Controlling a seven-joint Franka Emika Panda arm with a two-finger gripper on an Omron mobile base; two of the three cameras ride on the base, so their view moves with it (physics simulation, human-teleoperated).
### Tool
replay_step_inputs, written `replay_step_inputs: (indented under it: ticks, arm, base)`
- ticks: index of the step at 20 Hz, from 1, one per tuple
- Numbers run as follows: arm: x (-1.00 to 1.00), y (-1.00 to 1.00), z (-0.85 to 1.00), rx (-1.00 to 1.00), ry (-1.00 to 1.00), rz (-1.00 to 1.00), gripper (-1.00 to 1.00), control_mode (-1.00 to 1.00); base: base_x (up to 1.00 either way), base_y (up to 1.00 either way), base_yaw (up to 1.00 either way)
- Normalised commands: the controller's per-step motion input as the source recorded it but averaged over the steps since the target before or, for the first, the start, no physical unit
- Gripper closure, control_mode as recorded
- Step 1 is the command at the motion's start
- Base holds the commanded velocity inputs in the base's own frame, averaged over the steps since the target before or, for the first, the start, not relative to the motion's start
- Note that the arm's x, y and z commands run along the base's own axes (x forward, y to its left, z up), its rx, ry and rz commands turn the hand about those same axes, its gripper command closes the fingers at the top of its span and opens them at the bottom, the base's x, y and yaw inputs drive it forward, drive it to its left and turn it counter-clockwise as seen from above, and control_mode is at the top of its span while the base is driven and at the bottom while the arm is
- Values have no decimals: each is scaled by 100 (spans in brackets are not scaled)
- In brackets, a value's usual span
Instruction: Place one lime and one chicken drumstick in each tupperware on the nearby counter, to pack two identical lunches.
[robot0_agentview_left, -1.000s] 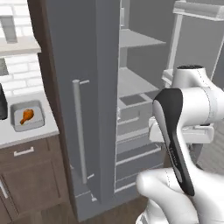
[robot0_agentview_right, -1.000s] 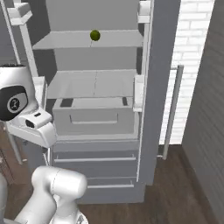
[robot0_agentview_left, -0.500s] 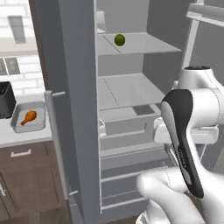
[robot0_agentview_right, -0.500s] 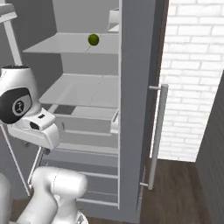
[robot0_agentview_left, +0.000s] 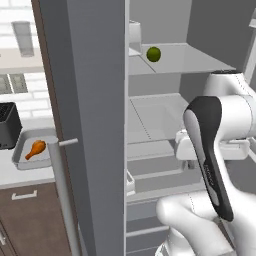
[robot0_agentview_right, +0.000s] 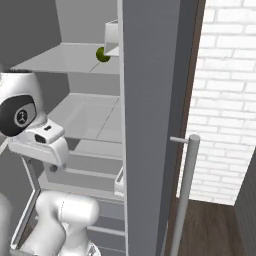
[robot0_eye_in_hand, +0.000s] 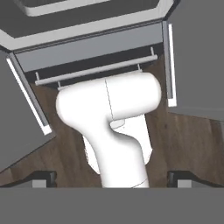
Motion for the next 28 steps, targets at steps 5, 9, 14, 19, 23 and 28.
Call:
replay_step_inputs:
  ticks: [5,9,14,19,23,28]
  arm:
    - [-33,-12,100,3,-47,18,-100,-100]
    - [58,0,100,0,-37,9,-100,-100]
    - [99,0,93,0,-31,8,-100,-100]
    - [100,0,34,0,-40,9,-100,-100]
    - [100,0,0,-7,-42,4,-100,-100]
    - [99,0,0,-12,-28,0,-100,-100]
  base:
    - [0,0,0]
    - [0,0,0]
    - [0,0,0]
    - [0,0,0]
    - [0,0,0]
    - [0,0,0]
